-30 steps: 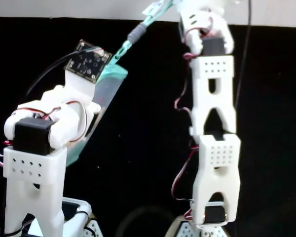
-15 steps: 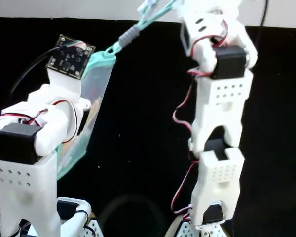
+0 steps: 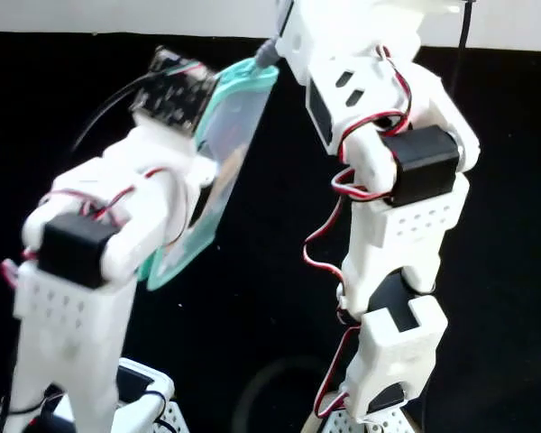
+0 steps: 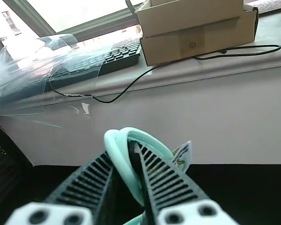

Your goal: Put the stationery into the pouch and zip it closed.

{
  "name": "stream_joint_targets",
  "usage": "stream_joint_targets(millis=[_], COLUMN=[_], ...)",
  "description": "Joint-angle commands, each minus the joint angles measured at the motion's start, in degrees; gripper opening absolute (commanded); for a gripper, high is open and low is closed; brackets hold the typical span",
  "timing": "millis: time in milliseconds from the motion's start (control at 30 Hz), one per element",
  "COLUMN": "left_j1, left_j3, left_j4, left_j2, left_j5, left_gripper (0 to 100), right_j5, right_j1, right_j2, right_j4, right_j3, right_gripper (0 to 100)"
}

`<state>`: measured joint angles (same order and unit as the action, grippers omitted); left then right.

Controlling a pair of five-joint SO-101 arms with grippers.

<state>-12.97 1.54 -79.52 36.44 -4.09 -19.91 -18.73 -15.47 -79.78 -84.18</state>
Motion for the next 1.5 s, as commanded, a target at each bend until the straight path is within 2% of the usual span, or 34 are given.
stream_joint_targets(millis=[0,133,333,467,633,867,1133,1333,1467], left_j1=[-2.15,-4.53,-4.53,-0.31,6.02,6.9,4.35,4.53,4.44], left_j3=[-0.75,0.66,8.84,15.16,16.57,16.22,16.75,16.75,16.75], left_j4=[5.63,8.09,8.88,8.88,8.35,0.88,-9.05,-11.87,-13.27], left_j2=[-1.8,-4.79,-5.49,-5.49,-5.41,-5.41,-1.36,6.64,7.78], left_j5=[0.53,0.53,0.26,0.26,0.26,0.18,0.09,-2.46,-3.16], left_gripper=[1,1,1,1,1,1,1,16,16], right_j5=[0.79,0.79,0.79,0.79,0.7,0.53,0.53,0.53,0.53], right_j1=[-0.84,-0.84,-0.57,-0.57,-0.84,-1.36,-1.45,-1.54,-1.54], right_j2=[2.59,2.51,2.33,2.33,2.24,0.4,-1.01,-1.01,-1.01], right_j4=[-0.4,-0.4,-0.48,-0.4,-0.4,-3.3,-2.77,-2.77,-2.77], right_j3=[-1.54,-1.54,-1.54,-1.54,-1.45,-1.54,-1.63,-1.63,-1.63], right_gripper=[0.5,0.5,0.5,0.5,0.5,0.5,0.5,0.5,0.5])
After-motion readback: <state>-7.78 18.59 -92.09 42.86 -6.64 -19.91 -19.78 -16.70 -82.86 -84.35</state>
